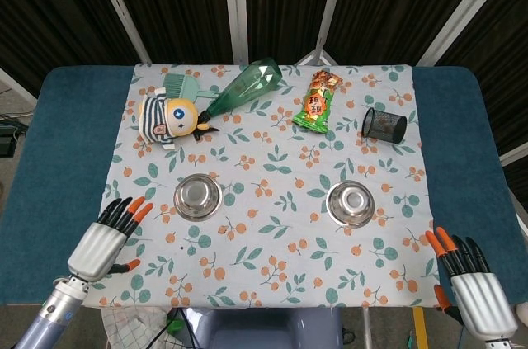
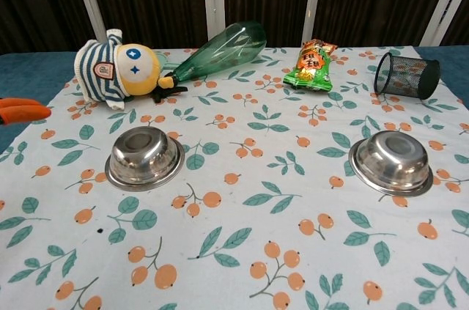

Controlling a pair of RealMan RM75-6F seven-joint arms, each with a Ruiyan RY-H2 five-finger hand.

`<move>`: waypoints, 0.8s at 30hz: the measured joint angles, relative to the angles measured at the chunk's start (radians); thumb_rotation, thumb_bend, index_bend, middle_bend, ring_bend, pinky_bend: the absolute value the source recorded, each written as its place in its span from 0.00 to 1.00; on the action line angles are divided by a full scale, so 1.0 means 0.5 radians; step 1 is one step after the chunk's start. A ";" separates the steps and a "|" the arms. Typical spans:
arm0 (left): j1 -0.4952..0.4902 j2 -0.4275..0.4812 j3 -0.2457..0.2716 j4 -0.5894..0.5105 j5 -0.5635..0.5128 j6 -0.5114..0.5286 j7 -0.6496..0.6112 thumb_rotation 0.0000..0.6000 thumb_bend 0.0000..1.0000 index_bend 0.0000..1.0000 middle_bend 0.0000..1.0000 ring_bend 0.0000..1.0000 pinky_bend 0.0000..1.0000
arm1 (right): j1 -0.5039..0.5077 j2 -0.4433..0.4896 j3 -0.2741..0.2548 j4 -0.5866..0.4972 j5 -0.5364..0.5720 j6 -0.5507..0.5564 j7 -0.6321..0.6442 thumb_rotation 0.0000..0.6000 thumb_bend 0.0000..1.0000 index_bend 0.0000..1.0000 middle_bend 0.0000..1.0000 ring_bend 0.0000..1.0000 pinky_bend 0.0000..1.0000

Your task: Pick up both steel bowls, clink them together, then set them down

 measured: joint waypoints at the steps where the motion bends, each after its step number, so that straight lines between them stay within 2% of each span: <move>1: -0.011 -0.017 -0.016 -0.007 -0.025 -0.021 0.038 0.88 0.14 0.00 0.00 0.00 0.08 | 0.005 0.000 0.005 -0.001 0.010 -0.007 0.002 1.00 0.46 0.00 0.00 0.00 0.00; 8: -0.077 -0.145 -0.136 -0.064 -0.223 -0.132 0.349 0.88 0.15 0.00 0.00 0.00 0.08 | 0.033 0.021 0.035 -0.014 0.086 -0.048 0.084 1.00 0.46 0.00 0.00 0.00 0.00; 15: -0.203 -0.330 -0.295 -0.080 -0.567 -0.312 0.670 0.88 0.19 0.00 0.00 0.00 0.08 | 0.060 0.054 0.056 -0.013 0.127 -0.072 0.180 1.00 0.46 0.00 0.00 0.00 0.00; 24: -0.416 -0.534 -0.462 -0.089 -0.962 -0.477 1.003 0.86 0.19 0.00 0.00 0.00 0.08 | 0.097 0.045 0.071 -0.016 0.177 -0.143 0.170 1.00 0.46 0.00 0.00 0.00 0.00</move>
